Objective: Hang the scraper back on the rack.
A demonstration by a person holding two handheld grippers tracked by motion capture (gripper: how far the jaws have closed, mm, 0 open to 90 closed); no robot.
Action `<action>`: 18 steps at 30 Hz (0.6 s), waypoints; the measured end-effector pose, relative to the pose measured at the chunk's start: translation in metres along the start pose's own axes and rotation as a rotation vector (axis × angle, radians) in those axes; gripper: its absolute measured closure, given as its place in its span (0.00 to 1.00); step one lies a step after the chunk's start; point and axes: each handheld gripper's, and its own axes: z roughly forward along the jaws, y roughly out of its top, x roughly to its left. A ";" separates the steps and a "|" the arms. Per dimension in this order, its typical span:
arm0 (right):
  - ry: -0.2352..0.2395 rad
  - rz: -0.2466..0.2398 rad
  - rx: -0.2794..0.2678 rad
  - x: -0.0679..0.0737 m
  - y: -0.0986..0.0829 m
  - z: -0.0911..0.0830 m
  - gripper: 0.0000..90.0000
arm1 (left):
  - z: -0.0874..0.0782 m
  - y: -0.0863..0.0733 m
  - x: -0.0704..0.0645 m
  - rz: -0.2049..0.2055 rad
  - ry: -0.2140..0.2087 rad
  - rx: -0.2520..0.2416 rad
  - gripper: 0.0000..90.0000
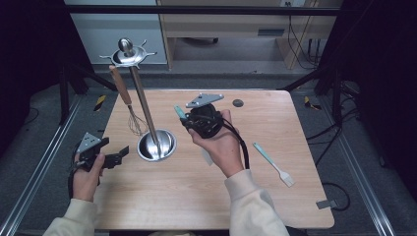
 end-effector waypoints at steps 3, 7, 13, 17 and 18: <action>-0.003 0.003 -0.025 0.003 0.006 -0.001 0.83 | 0.000 0.000 0.000 0.002 0.000 0.000 0.08; -0.008 0.004 -0.065 0.009 0.014 -0.002 0.83 | 0.000 0.000 0.000 0.001 0.000 0.001 0.09; -0.014 0.013 -0.107 0.012 0.023 -0.004 0.83 | 0.000 0.000 0.000 -0.002 -0.001 -0.002 0.09; -0.018 0.014 -0.126 0.014 0.027 -0.005 0.83 | 0.000 0.000 0.000 0.002 -0.002 0.002 0.09; -0.021 0.013 -0.132 0.014 0.028 -0.006 0.83 | 0.000 0.000 0.000 0.003 -0.001 0.002 0.08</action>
